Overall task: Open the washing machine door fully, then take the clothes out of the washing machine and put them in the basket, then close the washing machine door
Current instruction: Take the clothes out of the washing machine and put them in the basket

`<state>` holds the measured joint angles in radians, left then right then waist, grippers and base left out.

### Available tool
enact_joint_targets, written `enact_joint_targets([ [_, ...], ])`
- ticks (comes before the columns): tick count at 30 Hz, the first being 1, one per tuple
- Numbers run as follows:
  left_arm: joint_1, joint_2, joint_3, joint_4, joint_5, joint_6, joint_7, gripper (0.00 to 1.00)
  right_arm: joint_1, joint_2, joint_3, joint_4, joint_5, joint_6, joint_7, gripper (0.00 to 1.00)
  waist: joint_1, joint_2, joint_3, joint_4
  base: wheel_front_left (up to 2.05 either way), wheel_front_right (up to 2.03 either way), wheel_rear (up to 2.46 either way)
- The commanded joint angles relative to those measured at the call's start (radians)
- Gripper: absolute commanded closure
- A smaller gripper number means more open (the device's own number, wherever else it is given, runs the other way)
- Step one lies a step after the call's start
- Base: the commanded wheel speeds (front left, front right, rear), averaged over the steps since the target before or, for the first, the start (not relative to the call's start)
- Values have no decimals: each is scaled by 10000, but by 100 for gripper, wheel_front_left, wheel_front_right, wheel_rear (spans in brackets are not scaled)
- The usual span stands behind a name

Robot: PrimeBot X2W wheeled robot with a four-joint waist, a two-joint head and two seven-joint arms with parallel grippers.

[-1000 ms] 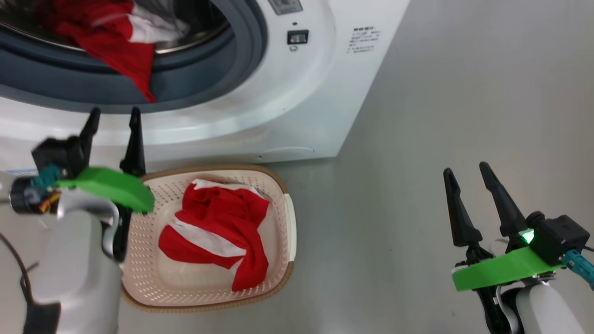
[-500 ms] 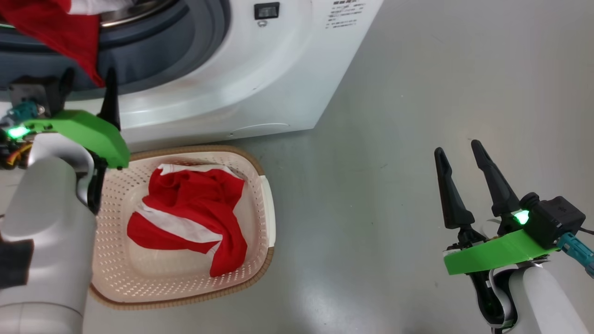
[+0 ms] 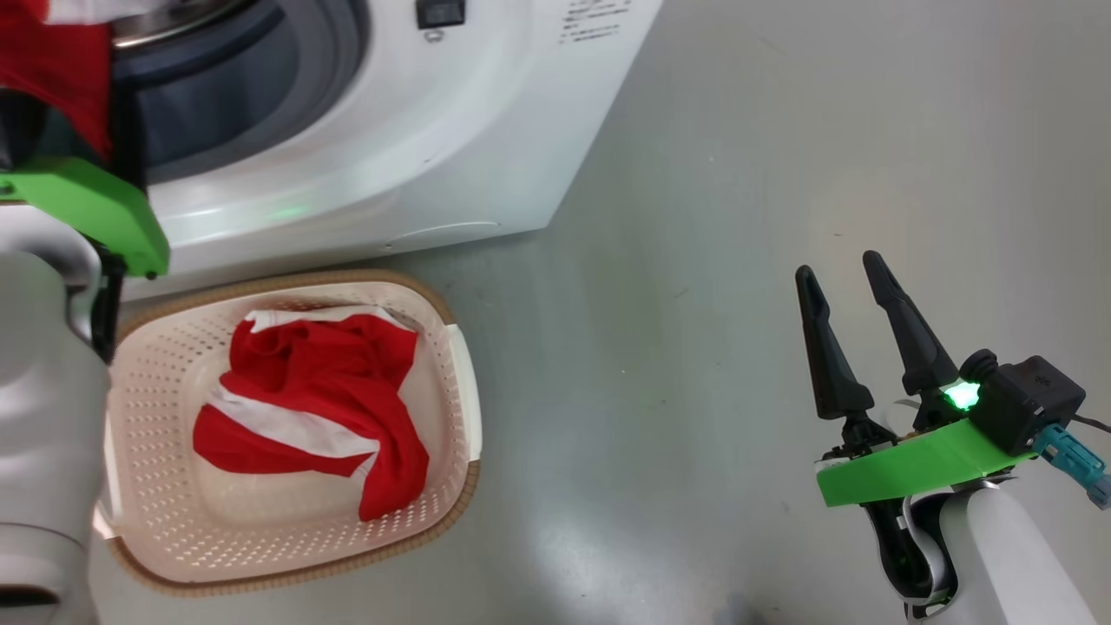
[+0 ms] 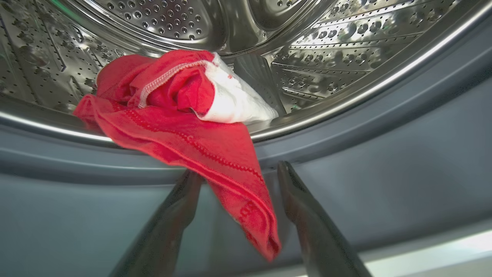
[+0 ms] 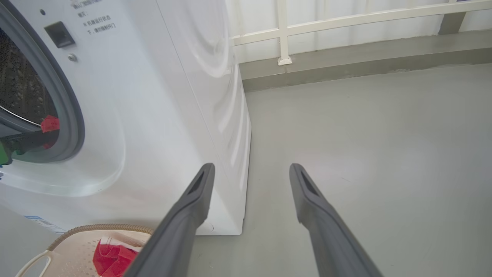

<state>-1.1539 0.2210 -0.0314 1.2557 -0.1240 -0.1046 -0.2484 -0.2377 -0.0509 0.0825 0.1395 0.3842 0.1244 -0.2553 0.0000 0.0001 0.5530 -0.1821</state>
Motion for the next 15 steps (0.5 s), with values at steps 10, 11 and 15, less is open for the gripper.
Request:
enact_joint_targets([
  [10,-377,733,61,48,-80,234,-115,91,-44,6,182,-262,217,63,-65,0,0,-1,168,-336,0,0,0],
  [11,-360,731,80,15,-115,247,-120,100,-40,6,170,-258,216,63,-65,0,0,-1,150,-334,0,0,0],
  [15,-204,686,161,-477,-255,234,-129,100,-28,6,102,-254,179,63,-65,0,0,-1,40,-248,0,0,0],
])
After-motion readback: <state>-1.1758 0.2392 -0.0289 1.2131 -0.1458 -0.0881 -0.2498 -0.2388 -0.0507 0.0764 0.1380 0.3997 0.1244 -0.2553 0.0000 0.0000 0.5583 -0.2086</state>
